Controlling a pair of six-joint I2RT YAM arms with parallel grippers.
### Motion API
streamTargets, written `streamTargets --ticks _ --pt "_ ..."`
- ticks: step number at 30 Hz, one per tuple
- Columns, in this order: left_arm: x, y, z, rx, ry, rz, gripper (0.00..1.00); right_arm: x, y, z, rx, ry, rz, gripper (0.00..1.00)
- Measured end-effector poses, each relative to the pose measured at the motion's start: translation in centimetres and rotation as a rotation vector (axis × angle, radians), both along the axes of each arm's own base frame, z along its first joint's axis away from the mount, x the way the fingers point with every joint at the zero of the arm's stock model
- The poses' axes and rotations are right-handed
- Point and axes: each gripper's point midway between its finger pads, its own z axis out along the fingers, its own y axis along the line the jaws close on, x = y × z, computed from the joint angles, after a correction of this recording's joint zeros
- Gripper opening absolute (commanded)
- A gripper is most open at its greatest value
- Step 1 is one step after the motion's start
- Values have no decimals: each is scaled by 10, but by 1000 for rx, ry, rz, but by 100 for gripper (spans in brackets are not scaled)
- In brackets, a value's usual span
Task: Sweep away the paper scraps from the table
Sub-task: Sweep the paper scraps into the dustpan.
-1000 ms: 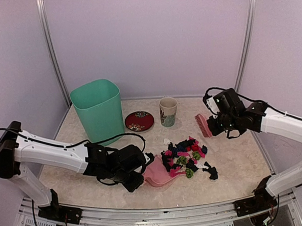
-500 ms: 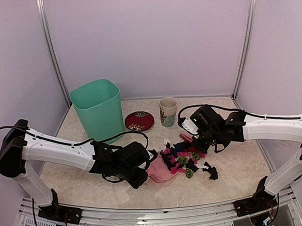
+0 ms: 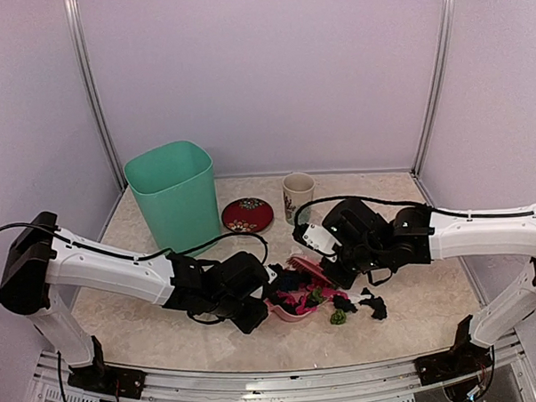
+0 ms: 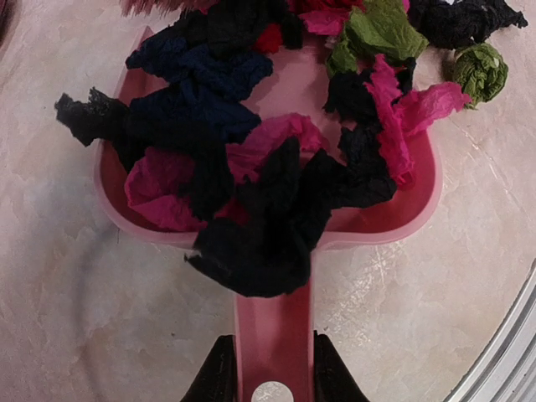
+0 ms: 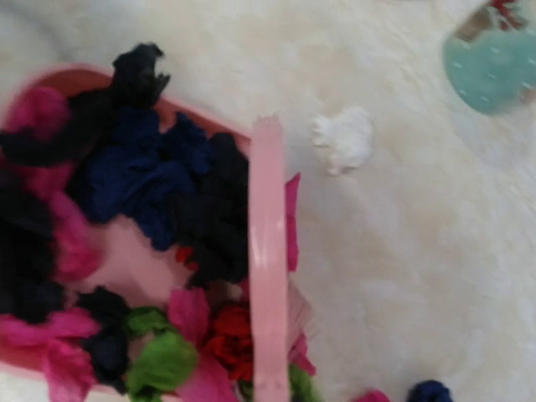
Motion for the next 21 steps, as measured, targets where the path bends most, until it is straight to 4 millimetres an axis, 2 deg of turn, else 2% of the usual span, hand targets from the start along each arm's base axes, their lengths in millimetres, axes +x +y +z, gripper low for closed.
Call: streamTargets --ticks 6,12,21 --pt "0 0 -7 -25 -10 -2 0 -7 2 5 20 14 14 0" --pt "1 2 -9 -73 -33 1 0 -5 -3 25 58 -17 -23 0" --pt "1 1 -6 -138 -83 10 0 5 -35 64 92 -128 -166 0"
